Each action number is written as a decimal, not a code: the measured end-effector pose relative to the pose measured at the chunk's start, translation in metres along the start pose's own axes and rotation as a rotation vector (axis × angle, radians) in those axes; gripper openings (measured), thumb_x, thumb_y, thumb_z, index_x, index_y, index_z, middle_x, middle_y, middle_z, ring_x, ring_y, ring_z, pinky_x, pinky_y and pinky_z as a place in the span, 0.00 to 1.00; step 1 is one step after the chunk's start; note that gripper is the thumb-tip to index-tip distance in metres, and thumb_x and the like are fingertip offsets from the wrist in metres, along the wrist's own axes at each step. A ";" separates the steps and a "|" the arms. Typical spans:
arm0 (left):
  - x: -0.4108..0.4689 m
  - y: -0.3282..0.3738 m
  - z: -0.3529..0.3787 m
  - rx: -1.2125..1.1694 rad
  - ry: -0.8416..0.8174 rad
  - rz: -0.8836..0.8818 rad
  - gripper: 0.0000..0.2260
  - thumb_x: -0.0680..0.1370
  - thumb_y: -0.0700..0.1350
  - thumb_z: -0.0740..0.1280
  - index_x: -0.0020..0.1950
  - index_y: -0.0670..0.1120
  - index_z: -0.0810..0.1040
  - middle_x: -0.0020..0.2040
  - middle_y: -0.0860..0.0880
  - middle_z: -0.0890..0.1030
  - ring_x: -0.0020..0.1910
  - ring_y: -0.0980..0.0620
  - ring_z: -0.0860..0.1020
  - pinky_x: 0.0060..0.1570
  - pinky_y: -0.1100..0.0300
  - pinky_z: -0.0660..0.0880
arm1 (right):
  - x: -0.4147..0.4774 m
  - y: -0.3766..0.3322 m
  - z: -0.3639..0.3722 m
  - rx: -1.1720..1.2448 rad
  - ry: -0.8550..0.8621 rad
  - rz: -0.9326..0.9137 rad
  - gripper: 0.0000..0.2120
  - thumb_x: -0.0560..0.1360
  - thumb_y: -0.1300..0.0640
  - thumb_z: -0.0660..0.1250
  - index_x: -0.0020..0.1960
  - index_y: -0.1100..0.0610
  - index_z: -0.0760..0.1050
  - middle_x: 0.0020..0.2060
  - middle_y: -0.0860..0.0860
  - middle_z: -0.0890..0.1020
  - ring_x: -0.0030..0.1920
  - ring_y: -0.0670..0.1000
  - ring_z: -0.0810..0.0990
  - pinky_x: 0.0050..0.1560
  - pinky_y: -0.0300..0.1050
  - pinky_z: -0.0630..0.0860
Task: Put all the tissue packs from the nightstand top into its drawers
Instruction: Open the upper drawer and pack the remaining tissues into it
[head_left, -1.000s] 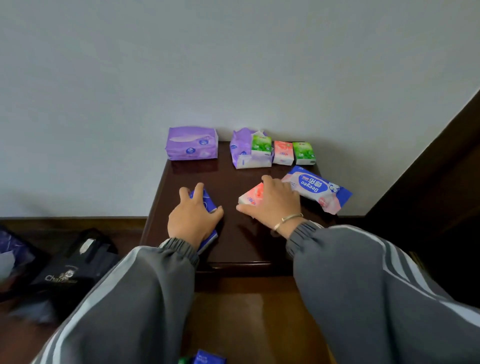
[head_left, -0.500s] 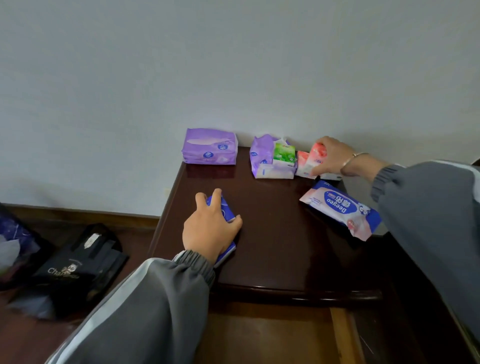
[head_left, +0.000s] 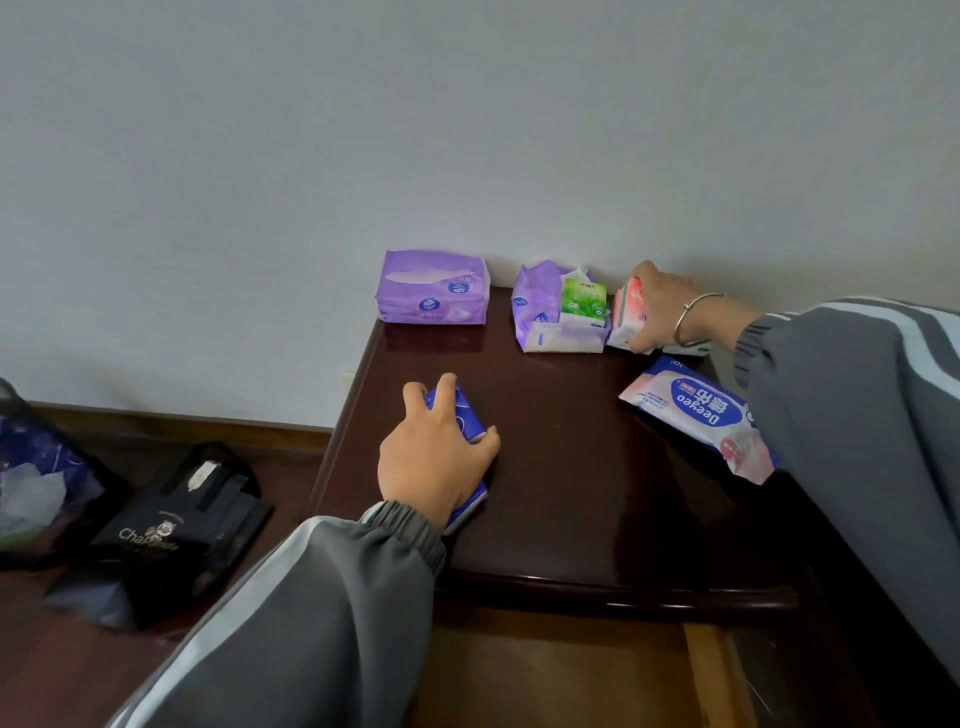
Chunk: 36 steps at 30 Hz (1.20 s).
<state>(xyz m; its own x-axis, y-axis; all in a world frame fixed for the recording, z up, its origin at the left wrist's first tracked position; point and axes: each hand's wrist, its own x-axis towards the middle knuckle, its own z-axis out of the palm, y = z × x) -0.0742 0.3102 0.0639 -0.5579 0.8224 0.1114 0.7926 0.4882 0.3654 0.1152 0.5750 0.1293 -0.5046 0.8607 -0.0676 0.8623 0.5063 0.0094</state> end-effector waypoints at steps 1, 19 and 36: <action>0.000 0.000 0.000 -0.006 -0.009 -0.003 0.32 0.71 0.66 0.61 0.72 0.55 0.59 0.64 0.49 0.63 0.35 0.46 0.71 0.36 0.58 0.67 | -0.004 0.002 -0.004 0.014 0.059 0.014 0.40 0.57 0.50 0.77 0.61 0.59 0.61 0.50 0.59 0.78 0.45 0.61 0.76 0.48 0.51 0.72; -0.110 -0.030 -0.063 -0.502 0.244 0.086 0.31 0.68 0.65 0.66 0.68 0.58 0.64 0.57 0.54 0.68 0.45 0.59 0.71 0.47 0.62 0.69 | -0.370 -0.109 0.044 0.801 -0.218 -0.201 0.38 0.58 0.45 0.78 0.60 0.45 0.60 0.52 0.41 0.73 0.51 0.39 0.75 0.50 0.33 0.74; -0.230 -0.120 -0.094 -0.494 0.177 -0.020 0.31 0.70 0.61 0.70 0.70 0.55 0.65 0.57 0.53 0.69 0.46 0.58 0.73 0.41 0.71 0.64 | -0.368 -0.169 0.131 0.748 -0.785 0.007 0.21 0.75 0.54 0.67 0.66 0.55 0.67 0.63 0.54 0.76 0.53 0.49 0.75 0.48 0.41 0.73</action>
<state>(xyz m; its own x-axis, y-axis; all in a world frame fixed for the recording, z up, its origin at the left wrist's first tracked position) -0.0640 0.0354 0.0813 -0.6385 0.7317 0.2386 0.5944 0.2719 0.7568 0.1607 0.1662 0.0220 -0.5608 0.4541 -0.6923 0.8068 0.1117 -0.5802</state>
